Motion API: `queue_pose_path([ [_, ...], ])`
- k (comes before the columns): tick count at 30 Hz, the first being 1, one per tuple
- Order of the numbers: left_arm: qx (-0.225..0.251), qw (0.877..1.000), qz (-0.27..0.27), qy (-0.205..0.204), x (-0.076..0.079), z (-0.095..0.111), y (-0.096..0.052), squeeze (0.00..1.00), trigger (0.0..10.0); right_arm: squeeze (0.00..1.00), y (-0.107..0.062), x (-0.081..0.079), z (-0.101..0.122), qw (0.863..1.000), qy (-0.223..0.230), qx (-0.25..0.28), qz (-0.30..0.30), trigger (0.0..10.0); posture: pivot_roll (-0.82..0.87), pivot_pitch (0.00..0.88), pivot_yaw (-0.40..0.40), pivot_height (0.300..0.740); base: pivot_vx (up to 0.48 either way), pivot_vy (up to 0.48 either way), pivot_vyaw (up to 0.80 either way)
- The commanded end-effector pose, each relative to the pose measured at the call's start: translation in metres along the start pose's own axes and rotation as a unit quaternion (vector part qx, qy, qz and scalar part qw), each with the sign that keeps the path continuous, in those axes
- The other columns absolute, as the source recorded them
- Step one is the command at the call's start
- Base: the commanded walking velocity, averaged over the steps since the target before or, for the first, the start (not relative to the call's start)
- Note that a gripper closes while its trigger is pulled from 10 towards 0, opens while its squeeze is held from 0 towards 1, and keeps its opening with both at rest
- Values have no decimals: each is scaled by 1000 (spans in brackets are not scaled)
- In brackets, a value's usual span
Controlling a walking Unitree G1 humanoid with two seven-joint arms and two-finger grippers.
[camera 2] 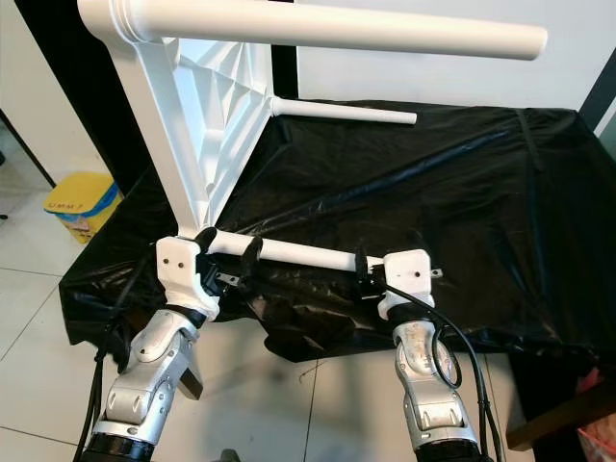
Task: Building children table
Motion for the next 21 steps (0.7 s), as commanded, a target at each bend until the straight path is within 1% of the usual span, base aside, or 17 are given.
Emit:
queue_pose_path([
  [1,-7,1000,-1,-2,-1,-2,-2,0,10000,0,0,-2,1,1000,2,2,1,10000,-92,23,0,740,0,424,0],
  [4,-8,1000,-2,-2,-1,-2,-2,0,10000,0,0,-2,1,1000,2,2,0,10000,-92,25,3,740,0,461,0],
  [13,-10,1000,-20,7,4,0,-1,0,10000,0,-4,-1,-1,1000,-1,-1,-8,10000,-96,33,18,740,0,0,0],
  [14,-14,999,-30,11,7,0,-1,0,10000,0,-4,-1,-1,1000,-3,-1,-11,10000,-96,34,20,740,0,0,0],
  [15,-14,999,-30,11,7,0,-1,0,10000,0,-4,-1,-1,1000,-3,-1,-11,10000,-96,34,20,740,0,0,0],
  [16,-22,999,-43,9,12,-2,-1,0,10000,0,-4,1,0,1000,-6,2,-17,10000,-97,35,20,740,0,0,0],
  [18,-30,998,-61,-7,19,-3,0,0,10000,0,-4,5,2,999,-16,7,-31,10000,-96,36,19,740,0,0,0],
  [20,-34,997,-70,-14,22,-3,0,0,10000,0,-3,7,3,999,-21,9,-37,10000,-96,36,19,740,0,0,0],
  [21,-45,995,-87,-26,28,-5,0,0,10000,0,-2,12,6,998,-32,15,-50,10000,-98,36,20,740,0,0,0],
])
Point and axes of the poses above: a point about 5 cm out from each wrist's last joint towards the gripper, its own y axis pointing out of the wrist towards the gripper, its own z axis along the axis of the wrist's last joint, x = y × z, the point moved 4 cm from there along y, pointing out of the wrist towards the gripper, and after that the axes turned 2 degrees about y, right-handed, at the moved point
